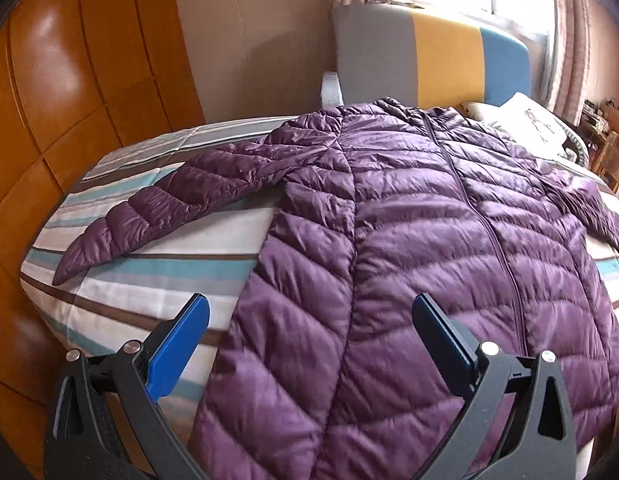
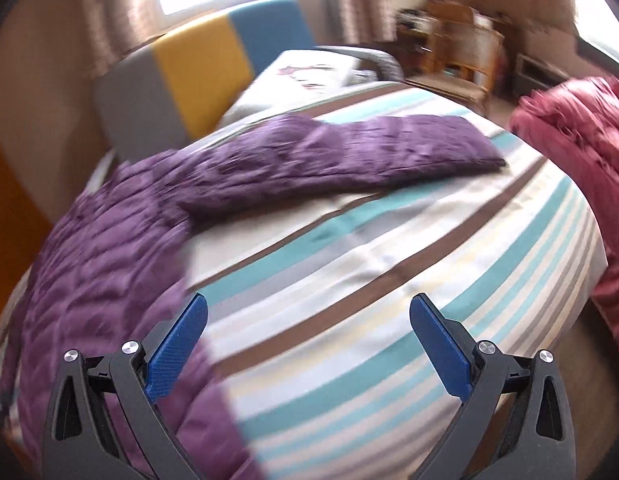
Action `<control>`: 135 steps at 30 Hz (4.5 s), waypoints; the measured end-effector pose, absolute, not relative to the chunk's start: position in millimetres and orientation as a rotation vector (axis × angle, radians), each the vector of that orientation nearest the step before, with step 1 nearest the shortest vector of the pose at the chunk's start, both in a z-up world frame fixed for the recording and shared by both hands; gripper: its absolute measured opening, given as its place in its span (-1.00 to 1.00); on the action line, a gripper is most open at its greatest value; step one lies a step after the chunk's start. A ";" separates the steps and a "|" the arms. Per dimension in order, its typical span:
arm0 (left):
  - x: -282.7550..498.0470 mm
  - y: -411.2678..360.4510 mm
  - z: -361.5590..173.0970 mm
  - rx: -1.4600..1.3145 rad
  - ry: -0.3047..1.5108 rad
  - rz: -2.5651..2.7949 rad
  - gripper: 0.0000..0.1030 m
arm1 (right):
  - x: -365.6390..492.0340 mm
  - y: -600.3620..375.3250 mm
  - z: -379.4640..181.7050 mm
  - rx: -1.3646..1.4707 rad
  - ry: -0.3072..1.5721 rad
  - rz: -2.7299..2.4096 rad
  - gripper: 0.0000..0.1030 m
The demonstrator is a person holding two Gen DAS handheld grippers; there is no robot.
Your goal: Fold large clothes
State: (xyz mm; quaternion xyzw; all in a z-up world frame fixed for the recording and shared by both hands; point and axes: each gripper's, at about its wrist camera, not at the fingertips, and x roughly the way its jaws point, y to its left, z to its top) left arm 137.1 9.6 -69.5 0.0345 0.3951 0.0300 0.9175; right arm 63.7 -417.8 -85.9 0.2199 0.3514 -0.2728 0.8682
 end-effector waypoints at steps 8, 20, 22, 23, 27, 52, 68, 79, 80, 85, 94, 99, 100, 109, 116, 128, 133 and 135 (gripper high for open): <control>183.9 18.4 -81.1 0.019 0.827 0.094 0.96 | 75.3 -510.0 -103.3 0.651 0.662 -0.699 0.36; 217.1 20.4 -101.9 0.072 0.817 0.138 0.96 | 91.7 -579.0 -123.0 0.826 0.619 -0.812 0.16; 221.9 21.6 -107.7 0.078 0.826 0.143 0.96 | 96.1 -585.8 -125.4 0.842 0.610 -0.828 0.16; 224.0 22.0 -109.9 0.082 0.829 0.144 0.96 | 98.2 -588.2 -126.7 0.855 0.607 -0.833 0.16; 229.5 21.7 -118.6 0.106 0.839 0.154 0.96 | 103.9 -598.8 -128.3 0.900 0.566 -0.876 0.16; 224.5 33.9 -141.1 0.027 0.872 0.113 0.97 | 109.7 -597.6 -103.2 0.756 0.476 -0.921 -0.88; 222.4 41.8 -141.2 0.065 0.855 0.184 0.97 | 188.5 -455.1 -34.9 0.266 0.467 -0.613 -0.88; 222.9 48.1 -144.3 0.013 0.866 0.157 0.97 | 261.9 -315.7 -48.8 0.104 0.540 -0.315 -0.88; 222.8 47.9 -144.0 0.015 0.866 0.158 0.97 | 266.7 -305.5 -50.9 0.086 0.547 -0.297 -0.88; 222.8 48.7 -144.1 0.013 0.866 0.157 0.97 | 288.2 -243.3 -64.4 -0.040 0.586 -0.155 -0.88; 222.6 49.0 -144.9 0.013 0.866 0.157 0.97 | 308.5 -157.2 -96.0 -0.311 0.727 0.089 -0.80; 222.7 49.5 -145.0 0.013 0.867 0.157 0.97 | 297.7 -155.0 -102.7 -0.284 0.796 0.201 -0.29; 222.8 49.6 -145.2 0.012 0.867 0.156 0.97 | 292.1 -159.3 -97.9 -0.245 0.792 0.225 -0.02; 222.9 38.2 -130.5 0.052 0.872 0.136 0.96 | 227.9 -251.9 -65.9 0.039 0.681 -0.095 0.14; 248.6 2.8 -79.6 -0.028 0.788 0.013 0.95 | 195.2 -345.1 -74.1 0.222 0.684 -0.532 0.09; 357.3 -69.6 -113.3 -0.169 0.949 -0.151 -0.26 | 192.7 -360.4 -84.2 0.304 0.638 -0.503 -0.13; 349.8 -64.0 -109.7 -0.180 0.896 -0.159 -0.83 | 190.9 -364.5 -86.7 0.329 0.627 -0.505 -0.13; 345.9 -57.3 -106.9 -0.129 0.866 -0.122 -0.83 | 192.1 -366.0 -88.0 0.343 0.633 -0.500 -0.13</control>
